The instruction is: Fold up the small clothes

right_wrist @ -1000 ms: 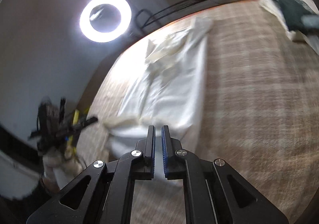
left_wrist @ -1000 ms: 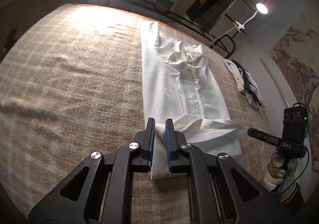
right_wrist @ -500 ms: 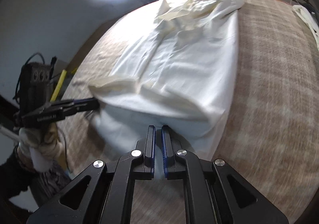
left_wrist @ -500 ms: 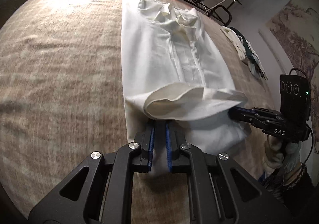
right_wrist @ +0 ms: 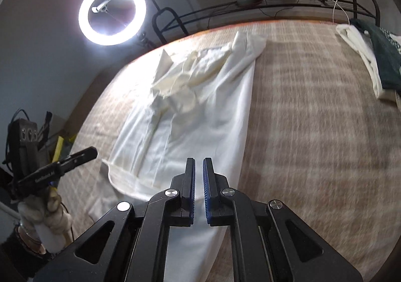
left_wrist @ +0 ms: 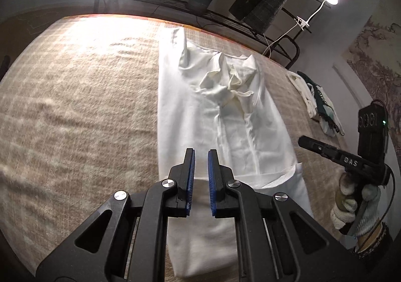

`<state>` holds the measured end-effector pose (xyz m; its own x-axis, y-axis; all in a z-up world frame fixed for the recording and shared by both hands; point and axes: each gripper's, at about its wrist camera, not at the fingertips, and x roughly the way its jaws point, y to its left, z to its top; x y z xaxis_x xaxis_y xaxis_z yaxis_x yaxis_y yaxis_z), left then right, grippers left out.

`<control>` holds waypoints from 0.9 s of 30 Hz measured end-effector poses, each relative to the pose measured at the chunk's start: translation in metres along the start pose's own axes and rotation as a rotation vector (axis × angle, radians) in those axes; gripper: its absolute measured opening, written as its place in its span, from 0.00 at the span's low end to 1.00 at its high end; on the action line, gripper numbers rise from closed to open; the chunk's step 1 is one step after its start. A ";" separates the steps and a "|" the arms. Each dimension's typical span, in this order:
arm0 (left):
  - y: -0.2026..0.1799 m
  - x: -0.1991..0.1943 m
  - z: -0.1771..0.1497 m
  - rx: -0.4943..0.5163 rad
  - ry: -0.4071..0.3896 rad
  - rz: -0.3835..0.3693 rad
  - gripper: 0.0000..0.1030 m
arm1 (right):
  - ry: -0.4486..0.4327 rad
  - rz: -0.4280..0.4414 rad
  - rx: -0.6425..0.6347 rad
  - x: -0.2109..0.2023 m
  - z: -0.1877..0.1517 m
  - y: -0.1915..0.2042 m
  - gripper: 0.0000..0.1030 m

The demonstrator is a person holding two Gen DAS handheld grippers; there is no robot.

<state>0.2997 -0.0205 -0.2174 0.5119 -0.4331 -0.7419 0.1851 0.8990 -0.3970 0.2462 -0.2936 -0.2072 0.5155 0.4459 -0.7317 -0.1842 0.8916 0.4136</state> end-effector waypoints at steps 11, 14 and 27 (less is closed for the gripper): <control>-0.031 -0.017 0.010 0.027 -0.023 -0.086 0.07 | 0.015 0.068 0.121 0.051 0.124 -0.013 0.40; -0.031 -0.016 0.012 0.019 -0.010 -0.090 0.07 | 0.075 -0.017 0.135 0.086 0.152 -0.006 0.40; -0.024 -0.017 0.011 0.034 0.001 -0.078 0.07 | 0.211 -0.341 0.009 0.153 0.164 0.002 0.06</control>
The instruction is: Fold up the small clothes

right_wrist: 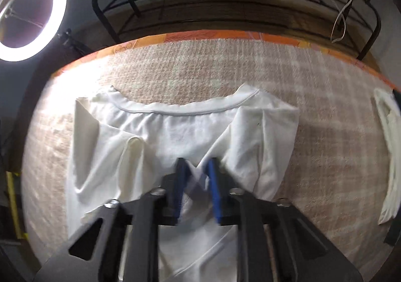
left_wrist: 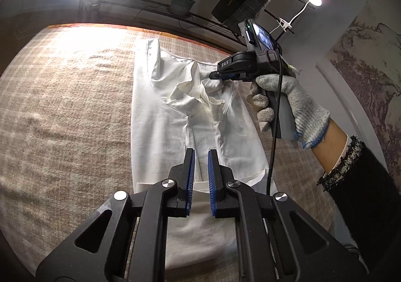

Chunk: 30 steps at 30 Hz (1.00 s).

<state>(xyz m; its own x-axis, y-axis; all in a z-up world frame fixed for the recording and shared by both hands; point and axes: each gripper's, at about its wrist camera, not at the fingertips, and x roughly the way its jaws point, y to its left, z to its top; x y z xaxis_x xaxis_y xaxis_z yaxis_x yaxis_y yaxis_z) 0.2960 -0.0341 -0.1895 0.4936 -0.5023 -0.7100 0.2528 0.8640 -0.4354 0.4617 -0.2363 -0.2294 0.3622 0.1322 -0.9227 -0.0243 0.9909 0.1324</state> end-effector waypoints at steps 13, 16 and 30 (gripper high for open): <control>-0.002 -0.011 -0.001 0.004 -0.013 0.010 0.07 | -0.161 0.286 -0.049 -0.025 0.015 0.016 0.03; -0.003 -0.011 -0.001 0.011 -0.013 0.027 0.07 | -0.110 0.281 -0.057 -0.001 0.018 0.021 0.04; 0.025 -0.011 0.024 0.032 -0.016 0.126 0.07 | -0.272 0.349 0.172 -0.060 -0.011 -0.111 0.23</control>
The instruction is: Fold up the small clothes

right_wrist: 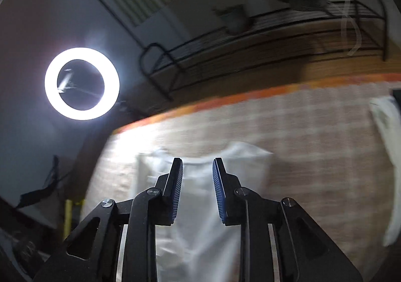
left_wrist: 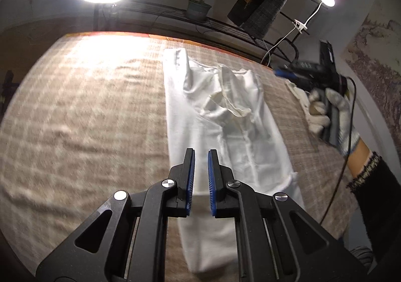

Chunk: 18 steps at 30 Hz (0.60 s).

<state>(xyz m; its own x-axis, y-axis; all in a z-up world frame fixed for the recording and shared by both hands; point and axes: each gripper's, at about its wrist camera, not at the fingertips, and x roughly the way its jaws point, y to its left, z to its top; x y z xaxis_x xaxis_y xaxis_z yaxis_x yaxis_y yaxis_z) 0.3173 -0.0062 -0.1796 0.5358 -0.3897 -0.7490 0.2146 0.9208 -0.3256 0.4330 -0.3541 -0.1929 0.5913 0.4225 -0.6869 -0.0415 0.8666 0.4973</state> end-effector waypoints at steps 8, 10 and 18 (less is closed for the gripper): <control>0.027 0.069 0.058 0.021 0.045 0.058 0.07 | 0.024 0.007 0.030 0.018 -0.018 -0.018 0.23; 0.034 0.082 0.063 -0.009 0.055 0.058 0.07 | 0.021 0.040 0.016 0.017 -0.012 -0.009 0.23; 0.029 0.100 0.058 0.020 0.082 0.049 0.07 | 0.135 0.060 -0.236 0.056 0.000 0.076 0.39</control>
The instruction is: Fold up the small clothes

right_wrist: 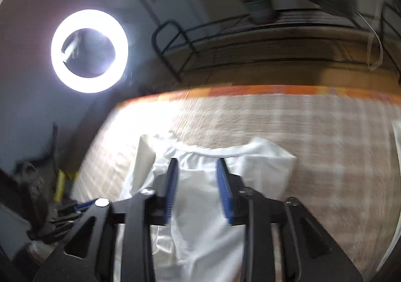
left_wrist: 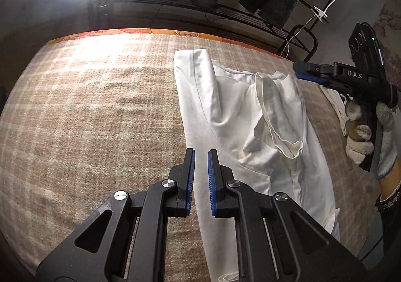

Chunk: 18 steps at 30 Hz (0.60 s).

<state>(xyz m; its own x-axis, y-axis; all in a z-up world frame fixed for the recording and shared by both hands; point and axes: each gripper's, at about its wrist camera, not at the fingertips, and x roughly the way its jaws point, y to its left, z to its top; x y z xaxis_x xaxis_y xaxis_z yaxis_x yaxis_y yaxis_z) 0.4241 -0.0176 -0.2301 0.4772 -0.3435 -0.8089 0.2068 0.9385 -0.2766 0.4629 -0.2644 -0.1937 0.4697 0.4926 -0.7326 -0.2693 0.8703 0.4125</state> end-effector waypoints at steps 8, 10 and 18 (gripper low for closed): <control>0.005 -0.006 0.003 0.001 -0.010 0.008 0.07 | 0.119 -0.168 -0.188 0.061 -0.016 0.047 0.10; 0.006 -0.007 0.004 -0.001 -0.017 0.007 0.07 | 0.088 -0.159 -0.161 0.058 -0.014 0.046 0.02; 0.008 0.006 0.009 0.017 -0.016 0.028 0.07 | 0.067 -0.024 -0.137 0.041 0.004 0.042 0.23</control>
<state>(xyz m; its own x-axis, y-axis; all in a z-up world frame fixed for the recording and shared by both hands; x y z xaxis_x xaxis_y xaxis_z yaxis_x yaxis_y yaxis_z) 0.4364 -0.0122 -0.2332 0.4967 -0.3180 -0.8076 0.2075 0.9470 -0.2452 0.4743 -0.2074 -0.2044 0.4209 0.4667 -0.7778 -0.3733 0.8707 0.3204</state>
